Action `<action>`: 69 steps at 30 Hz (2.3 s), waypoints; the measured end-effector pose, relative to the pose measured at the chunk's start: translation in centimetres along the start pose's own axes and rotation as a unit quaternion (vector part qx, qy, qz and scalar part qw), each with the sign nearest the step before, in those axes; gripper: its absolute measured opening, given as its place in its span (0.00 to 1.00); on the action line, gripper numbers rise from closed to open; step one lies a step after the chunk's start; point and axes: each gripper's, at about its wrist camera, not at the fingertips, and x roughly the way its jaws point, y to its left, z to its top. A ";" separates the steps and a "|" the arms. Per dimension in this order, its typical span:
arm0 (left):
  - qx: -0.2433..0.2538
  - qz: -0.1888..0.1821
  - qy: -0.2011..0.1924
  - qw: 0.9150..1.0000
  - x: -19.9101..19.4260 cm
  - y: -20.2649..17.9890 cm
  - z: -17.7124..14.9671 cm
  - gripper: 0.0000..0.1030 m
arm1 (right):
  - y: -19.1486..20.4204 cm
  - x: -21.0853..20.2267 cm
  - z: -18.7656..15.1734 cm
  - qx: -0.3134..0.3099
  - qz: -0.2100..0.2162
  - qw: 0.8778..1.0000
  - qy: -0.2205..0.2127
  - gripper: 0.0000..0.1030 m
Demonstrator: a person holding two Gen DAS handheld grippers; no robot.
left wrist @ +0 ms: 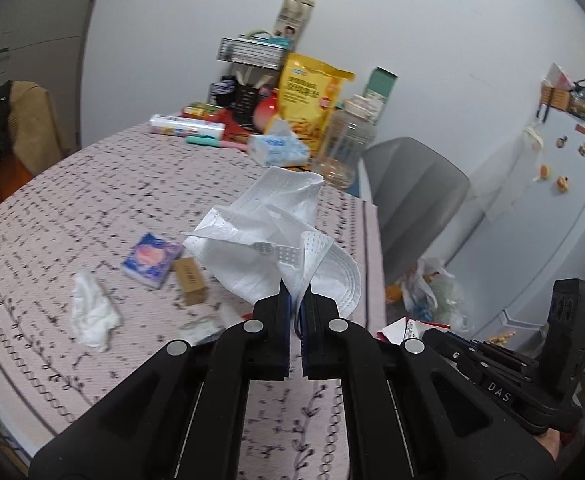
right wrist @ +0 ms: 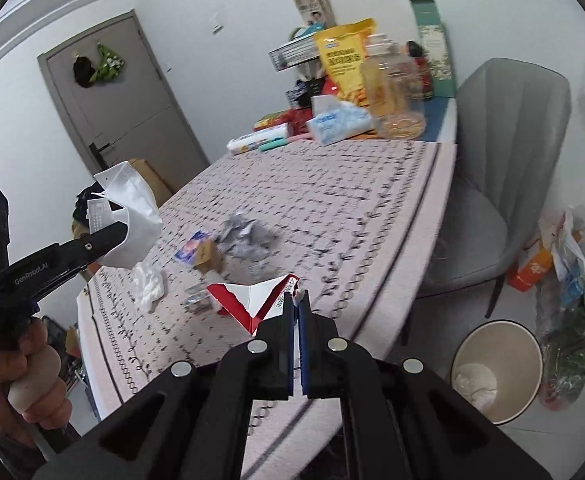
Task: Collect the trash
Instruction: 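Carry both papers over the bin and open both grippers to drop them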
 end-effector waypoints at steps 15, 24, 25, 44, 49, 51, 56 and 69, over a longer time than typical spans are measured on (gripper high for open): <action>0.020 -0.068 0.054 0.996 5.7 -5.8 -0.4 0.04 | -7.6 -2.5 -0.4 0.060 -0.047 0.997 -0.026 0.03; 0.051 -0.074 0.109 0.990 11.4 -10.7 -1.3 0.04 | -14.1 -2.4 -2.0 0.118 -0.065 0.990 -0.030 0.03; 0.057 -0.076 0.116 0.989 12.2 -11.6 -1.6 0.04 | -15.0 -2.3 -2.2 0.124 -0.069 0.989 -0.030 0.03; 0.134 -0.090 0.228 0.960 24.1 -22.4 -7.3 0.04 | -29.5 0.7 -7.2 0.235 -0.138 0.962 -0.013 0.06; 0.141 -0.084 0.259 0.952 26.6 -23.0 -9.3 0.04 | -32.7 2.8 -8.8 0.266 -0.140 0.954 -0.004 0.62; 0.142 -0.084 0.269 0.949 27.3 -23.3 -10.0 0.04 | -33.5 2.9 -9.7 0.275 -0.145 0.951 -0.001 0.62; 0.149 -0.097 0.299 0.938 29.3 -24.6 -11.9 0.04 | -35.2 2.2 -11.8 0.295 -0.150 0.944 0.009 0.62; 0.143 -0.127 0.298 0.935 30.9 -27.4 -12.5 0.84 | -36.1 -2.1 -13.0 0.306 -0.167 0.937 -0.015 0.62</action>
